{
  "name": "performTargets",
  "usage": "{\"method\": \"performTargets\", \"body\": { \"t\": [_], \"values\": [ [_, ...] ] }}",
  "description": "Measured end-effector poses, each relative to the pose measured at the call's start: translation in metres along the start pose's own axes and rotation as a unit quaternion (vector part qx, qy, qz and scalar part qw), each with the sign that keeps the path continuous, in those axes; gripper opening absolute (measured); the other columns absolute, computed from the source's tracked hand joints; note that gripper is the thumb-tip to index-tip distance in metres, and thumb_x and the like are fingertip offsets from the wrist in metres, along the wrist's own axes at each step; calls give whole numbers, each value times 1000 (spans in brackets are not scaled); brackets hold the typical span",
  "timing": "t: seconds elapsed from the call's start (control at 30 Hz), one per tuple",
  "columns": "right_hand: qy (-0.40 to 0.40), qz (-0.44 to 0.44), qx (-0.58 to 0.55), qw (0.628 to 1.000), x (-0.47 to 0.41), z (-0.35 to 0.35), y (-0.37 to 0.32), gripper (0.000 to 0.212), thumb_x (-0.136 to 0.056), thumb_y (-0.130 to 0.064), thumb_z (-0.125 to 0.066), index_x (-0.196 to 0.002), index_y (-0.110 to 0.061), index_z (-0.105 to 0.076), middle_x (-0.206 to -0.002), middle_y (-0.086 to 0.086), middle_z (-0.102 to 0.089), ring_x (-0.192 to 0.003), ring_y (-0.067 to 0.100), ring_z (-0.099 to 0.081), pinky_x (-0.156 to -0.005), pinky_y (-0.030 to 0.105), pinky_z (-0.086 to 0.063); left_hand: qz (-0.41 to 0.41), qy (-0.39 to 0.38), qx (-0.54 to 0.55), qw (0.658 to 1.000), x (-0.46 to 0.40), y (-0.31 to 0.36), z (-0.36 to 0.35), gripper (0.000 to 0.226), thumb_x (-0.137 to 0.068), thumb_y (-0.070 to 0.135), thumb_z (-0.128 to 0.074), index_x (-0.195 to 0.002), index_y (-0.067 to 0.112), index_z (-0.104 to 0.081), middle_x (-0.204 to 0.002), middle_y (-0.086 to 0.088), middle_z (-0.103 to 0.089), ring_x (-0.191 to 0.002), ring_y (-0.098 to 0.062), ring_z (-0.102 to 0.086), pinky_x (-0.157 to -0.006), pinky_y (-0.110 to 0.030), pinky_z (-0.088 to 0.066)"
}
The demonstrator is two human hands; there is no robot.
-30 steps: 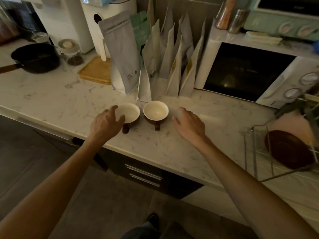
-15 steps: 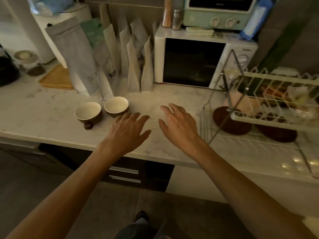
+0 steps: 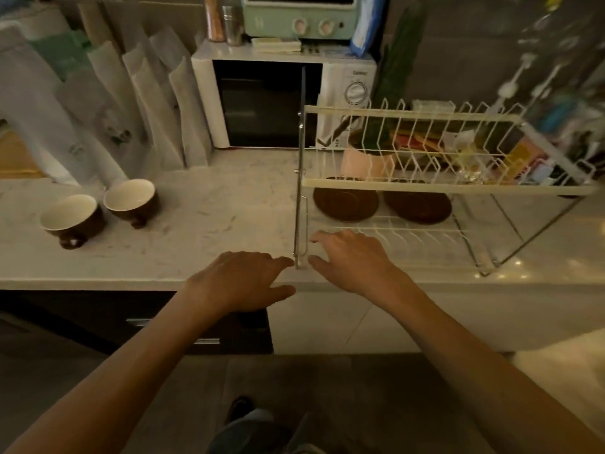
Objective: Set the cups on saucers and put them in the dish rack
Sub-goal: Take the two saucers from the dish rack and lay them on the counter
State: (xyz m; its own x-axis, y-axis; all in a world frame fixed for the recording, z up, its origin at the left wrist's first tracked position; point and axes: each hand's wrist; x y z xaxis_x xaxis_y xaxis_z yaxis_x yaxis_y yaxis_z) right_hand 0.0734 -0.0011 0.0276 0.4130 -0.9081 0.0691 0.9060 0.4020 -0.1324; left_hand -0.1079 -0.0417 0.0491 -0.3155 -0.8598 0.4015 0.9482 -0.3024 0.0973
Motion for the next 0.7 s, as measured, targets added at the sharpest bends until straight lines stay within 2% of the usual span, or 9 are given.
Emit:
{"method": "performTargets", "body": {
  "t": [0.1, 0.2, 0.37, 0.43, 0.53, 0.63, 0.7],
  "values": [
    [-13, -25, 3, 1000, 5, 2, 30, 47, -97, -48, -45, -139, -28, -47, -136, 5, -60, -121, 27, -57, -88, 39, -47, -23, -6, 11, 1000, -17, 25, 5, 63, -93, 61, -36, -149, 36, -23, -146, 1, -46, -129, -21, -47, -103, -40, -40],
    [-17, -59, 2, 998, 6, 3, 51, 46, -97, -47, -46, -137, -27, -50, -132, 7, -62, -119, 29, -58, -88, 41, -48, -29, -3, 26, 999, -38, 41, 8, 63, -92, 62, -36, -149, 35, -25, -149, 0, -44, -131, -22, -46, -104, -40, -39],
    [17, -93, -20, 995, -5, 6, 77, 42, -95, -46, -50, -131, -23, -56, -126, 7, -65, -117, 29, -59, -88, 40, -49, -21, 84, 106, 991, -81, 57, 9, 59, -93, 58, -39, -146, 31, -31, -141, -6, -52, -125, -27, -52, -99, -42, -45],
    [33, -108, -26, 993, -11, 5, 84, 40, -95, -44, -52, -128, -23, -58, -121, 7, -67, -113, 28, -61, -85, 38, -49, -9, 115, 139, 983, -98, 56, 7, 58, -93, 55, -41, -145, 30, -33, -137, -9, -55, -123, -28, -53, -98, -42, -45],
    [52, -130, -39, 989, -21, 5, 90, 40, -95, -42, -53, -130, -24, -57, -127, 6, -62, -113, 29, -61, -77, 34, -44, 19, 139, 179, 974, -118, 55, 4, 59, -93, 49, -45, -145, 24, -33, -137, -13, -54, -125, -29, -52, -99, -40, -42],
    [59, -162, -53, 984, -35, 6, 97, 40, -96, -42, -52, -131, -22, -56, -127, 7, -63, -114, 32, -61, -81, 37, -46, 49, 166, 279, 945, -132, 58, 3, 61, -94, 42, -51, -146, 19, -31, -137, -12, -54, -126, -28, -51, -95, -32, -40],
    [75, -175, -51, 980, -44, 3, 103, 37, -97, -41, -51, -124, -18, -58, -118, 8, -67, -109, 33, -64, -76, 36, -45, 63, 181, 394, 899, -142, 60, 3, 56, -93, 36, -54, -143, 21, -35, -133, -8, -57, -121, -27, -54, -91, -28, -40]
  ]
}}
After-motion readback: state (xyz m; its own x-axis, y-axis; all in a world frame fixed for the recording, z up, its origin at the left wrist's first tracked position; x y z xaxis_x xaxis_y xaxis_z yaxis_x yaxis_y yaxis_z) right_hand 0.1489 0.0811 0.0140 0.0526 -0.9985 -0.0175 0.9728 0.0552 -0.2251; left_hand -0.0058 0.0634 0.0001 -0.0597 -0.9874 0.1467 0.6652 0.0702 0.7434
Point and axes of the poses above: each hand's wrist, its own x-axis away from the middle knuckle, its own z-axis out of the back of the hand, y = z × x
